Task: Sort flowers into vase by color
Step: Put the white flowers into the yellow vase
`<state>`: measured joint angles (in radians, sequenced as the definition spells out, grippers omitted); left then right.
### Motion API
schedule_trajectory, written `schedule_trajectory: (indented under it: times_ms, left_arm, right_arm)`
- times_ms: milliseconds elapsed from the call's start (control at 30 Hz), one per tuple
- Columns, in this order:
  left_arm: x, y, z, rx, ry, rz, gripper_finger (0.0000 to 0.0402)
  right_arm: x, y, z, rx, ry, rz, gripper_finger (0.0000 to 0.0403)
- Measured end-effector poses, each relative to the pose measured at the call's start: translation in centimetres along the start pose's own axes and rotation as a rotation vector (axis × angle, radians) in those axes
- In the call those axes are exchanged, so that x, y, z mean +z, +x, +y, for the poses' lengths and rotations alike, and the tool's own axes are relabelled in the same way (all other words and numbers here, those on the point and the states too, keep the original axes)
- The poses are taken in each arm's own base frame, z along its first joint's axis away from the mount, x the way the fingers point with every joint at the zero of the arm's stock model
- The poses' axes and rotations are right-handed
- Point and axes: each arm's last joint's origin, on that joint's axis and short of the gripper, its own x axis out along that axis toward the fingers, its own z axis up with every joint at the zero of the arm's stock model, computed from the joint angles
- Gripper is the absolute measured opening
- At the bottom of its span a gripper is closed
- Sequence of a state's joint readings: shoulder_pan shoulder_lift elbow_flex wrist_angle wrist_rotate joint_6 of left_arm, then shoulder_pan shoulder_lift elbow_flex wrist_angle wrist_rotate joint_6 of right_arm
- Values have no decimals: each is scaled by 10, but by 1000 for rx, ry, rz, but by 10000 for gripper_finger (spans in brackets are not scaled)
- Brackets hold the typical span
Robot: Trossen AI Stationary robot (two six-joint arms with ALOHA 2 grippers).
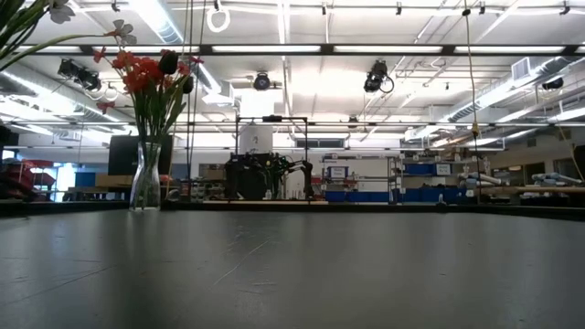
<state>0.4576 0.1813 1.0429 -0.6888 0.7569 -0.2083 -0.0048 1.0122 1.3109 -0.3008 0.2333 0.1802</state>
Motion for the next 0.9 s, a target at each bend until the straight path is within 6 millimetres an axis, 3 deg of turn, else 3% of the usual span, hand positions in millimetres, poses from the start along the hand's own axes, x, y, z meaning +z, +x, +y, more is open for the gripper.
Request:
schedule_trajectory:
  times_ms: [200,333,467,667,900]
  left_arm:
    - [4,1,-7,44,66,-24,6]
    - [27,2,-16,80,189,-108,6]
    - [40,4,-19,46,171,-90,6]
    - [27,4,-22,-7,82,16,6]
    - [21,9,-26,66,123,37,6]
  right_arm:
    - [0,0,0,0,0,0,130]
    - [0,0,0,0,0,0,130]
    - [0,0,0,0,0,0,130]
    - [0,0,0,0,0,0,130]
    - [0,0,0,0,0,0,130]
